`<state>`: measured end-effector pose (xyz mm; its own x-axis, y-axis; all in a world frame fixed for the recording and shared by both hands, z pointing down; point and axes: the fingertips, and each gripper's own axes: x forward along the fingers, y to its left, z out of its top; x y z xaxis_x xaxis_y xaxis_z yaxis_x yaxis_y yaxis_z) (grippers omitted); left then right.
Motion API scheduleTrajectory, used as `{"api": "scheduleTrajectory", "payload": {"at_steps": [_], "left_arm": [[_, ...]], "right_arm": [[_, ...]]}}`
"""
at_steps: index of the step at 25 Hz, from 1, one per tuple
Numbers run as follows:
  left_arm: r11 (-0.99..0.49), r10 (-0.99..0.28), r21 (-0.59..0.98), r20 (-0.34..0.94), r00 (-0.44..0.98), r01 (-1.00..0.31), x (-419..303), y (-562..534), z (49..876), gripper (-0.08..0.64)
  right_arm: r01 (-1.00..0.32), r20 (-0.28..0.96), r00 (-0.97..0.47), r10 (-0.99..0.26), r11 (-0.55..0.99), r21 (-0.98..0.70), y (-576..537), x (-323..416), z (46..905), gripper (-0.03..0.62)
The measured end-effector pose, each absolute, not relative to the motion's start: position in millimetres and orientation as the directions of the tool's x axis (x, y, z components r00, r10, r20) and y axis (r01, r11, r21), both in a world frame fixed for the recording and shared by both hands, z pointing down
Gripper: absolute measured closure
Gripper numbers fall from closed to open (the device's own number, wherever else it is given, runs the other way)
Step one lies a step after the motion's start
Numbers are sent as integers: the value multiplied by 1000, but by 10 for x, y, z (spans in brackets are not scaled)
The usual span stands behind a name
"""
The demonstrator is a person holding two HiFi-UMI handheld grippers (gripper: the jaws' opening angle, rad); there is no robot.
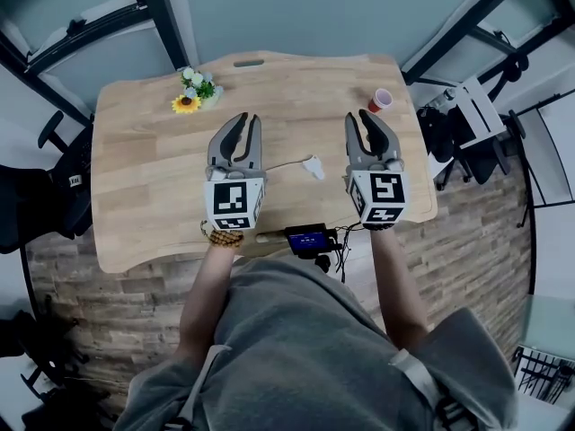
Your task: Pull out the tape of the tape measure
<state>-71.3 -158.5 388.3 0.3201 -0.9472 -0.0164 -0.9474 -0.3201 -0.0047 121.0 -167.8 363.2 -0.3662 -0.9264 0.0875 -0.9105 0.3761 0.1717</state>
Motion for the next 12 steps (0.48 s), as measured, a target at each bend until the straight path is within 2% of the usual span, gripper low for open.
{"api": "scheduleTrajectory", "payload": {"at_steps": [12], "left_arm": [[-326,-941,-53,-74,330,-944,-596,-1378,3726,503]], "right_arm": [[-898,11,-404,-915,399,188,-1330,841,3629,510]]}}
